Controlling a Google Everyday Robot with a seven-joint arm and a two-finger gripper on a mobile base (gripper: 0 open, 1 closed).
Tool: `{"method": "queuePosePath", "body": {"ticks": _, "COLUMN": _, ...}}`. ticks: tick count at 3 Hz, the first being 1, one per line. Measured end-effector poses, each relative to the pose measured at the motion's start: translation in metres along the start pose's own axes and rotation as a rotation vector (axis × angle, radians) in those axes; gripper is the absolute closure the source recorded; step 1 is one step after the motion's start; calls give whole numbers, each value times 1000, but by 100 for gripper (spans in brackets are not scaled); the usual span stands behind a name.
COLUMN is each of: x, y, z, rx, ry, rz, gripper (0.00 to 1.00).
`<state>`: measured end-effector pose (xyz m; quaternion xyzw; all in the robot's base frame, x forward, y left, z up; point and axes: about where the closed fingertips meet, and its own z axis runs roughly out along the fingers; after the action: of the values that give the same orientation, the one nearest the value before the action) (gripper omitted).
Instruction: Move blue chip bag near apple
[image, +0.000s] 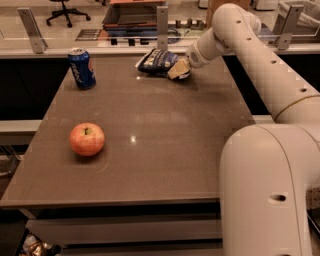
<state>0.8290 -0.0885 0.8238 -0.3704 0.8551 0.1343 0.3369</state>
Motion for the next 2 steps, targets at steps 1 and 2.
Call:
{"method": "queuePosePath", "body": {"ticks": 1, "x": 0, "y": 0, "z": -1, "rx": 0, "ry": 0, "rz": 0, "gripper": 100}}
{"method": "queuePosePath", "body": {"ticks": 2, "x": -1, "y": 0, "z": -1, "rx": 0, "ry": 0, "rz": 0, "gripper": 100}}
